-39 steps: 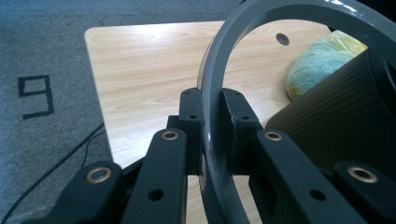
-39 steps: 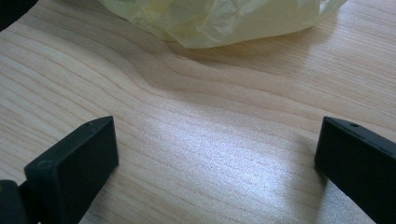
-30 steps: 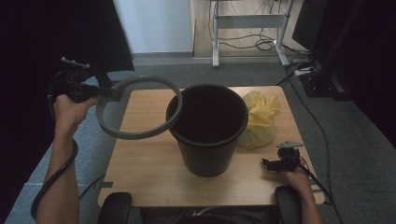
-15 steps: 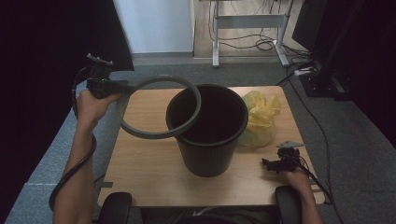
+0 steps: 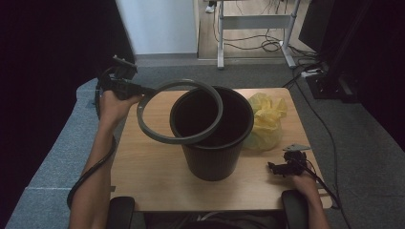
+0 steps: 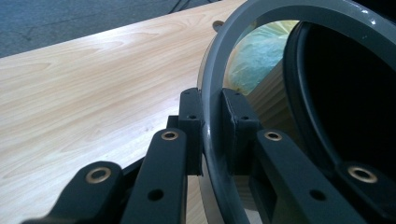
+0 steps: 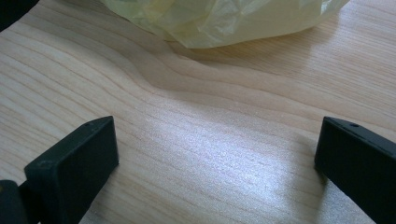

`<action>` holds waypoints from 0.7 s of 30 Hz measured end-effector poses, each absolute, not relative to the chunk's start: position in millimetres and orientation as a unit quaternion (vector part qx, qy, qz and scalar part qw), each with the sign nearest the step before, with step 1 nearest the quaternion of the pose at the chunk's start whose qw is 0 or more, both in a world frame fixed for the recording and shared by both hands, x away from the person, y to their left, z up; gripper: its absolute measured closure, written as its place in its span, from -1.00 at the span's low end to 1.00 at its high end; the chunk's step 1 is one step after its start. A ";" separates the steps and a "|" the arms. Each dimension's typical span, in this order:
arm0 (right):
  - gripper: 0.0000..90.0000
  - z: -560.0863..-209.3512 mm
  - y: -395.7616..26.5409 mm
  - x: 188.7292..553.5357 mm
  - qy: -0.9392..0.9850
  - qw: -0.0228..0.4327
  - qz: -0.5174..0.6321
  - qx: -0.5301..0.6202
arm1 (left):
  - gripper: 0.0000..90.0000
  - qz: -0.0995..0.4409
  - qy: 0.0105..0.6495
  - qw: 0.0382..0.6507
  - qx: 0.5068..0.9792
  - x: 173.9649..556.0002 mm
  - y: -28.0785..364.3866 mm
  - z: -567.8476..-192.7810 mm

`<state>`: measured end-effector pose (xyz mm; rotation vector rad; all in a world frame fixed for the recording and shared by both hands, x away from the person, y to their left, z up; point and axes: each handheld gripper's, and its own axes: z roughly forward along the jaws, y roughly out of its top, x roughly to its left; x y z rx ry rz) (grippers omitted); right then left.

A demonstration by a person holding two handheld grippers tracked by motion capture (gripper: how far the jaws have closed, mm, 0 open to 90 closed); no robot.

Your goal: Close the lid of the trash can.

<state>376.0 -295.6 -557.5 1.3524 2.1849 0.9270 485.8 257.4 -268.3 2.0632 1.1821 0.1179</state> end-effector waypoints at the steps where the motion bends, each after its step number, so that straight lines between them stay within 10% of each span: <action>1: -1.00 -557.5 -295.6 376.0 0.783 0.204 0.332 0.485 | 0.76 0.044 0.460 0.372 0.805 486.7 254.2 -269.0; 21: -1.00 -557.5 -295.5 376.0 0.783 0.203 0.332 0.485 | 0.76 0.028 0.414 0.377 0.828 494.2 190.8 -268.9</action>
